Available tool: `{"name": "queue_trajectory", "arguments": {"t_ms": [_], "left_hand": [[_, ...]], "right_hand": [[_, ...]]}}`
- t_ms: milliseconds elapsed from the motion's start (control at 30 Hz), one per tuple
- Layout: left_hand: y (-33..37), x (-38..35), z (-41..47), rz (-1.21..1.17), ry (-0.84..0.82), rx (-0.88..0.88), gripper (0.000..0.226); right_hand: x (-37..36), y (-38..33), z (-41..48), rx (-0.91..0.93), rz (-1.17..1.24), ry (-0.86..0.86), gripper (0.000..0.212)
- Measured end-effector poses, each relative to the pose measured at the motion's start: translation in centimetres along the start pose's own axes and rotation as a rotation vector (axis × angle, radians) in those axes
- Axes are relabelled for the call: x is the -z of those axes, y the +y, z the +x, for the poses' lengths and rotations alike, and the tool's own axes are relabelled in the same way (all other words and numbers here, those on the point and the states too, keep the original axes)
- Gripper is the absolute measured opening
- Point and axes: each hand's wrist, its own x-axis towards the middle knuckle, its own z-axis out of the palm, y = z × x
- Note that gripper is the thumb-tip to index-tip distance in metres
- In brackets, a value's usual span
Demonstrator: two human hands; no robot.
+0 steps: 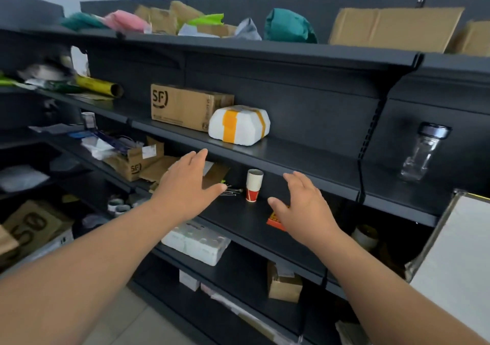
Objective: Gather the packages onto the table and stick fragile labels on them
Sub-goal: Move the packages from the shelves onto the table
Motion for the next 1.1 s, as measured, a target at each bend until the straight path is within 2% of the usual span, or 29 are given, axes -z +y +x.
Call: {"name": "queue_trajectory", "arguments": {"t_ms": [467,700,833,967,1100], "left_hand": [[-5.8,-6.0,21.6,-0.110,-0.002,0.149,0.096],[-7.8,-8.7,32.0,-0.259,-0.024,0.180,0.085],[-9.0,-10.3,35.2,-0.388,-0.072,0.210,0.090],[-9.8,-11.5,36.0,-0.502,-0.123,0.200,0.103],[-9.7,-11.2,35.6,-0.445,-0.108,0.214,0.102]], "right_hand": [[-6.2,0.6,23.7,-0.001,0.191,0.000,0.076],[-8.6,0.8,34.1,-0.072,0.260,-0.081,0.090],[-10.1,0.8,36.8,-0.152,0.360,-0.138,0.100],[-11.2,0.7,37.1,-0.196,0.400,-0.111,0.095],[-10.9,0.5,35.8,-0.247,0.415,-0.023,0.087]]}}
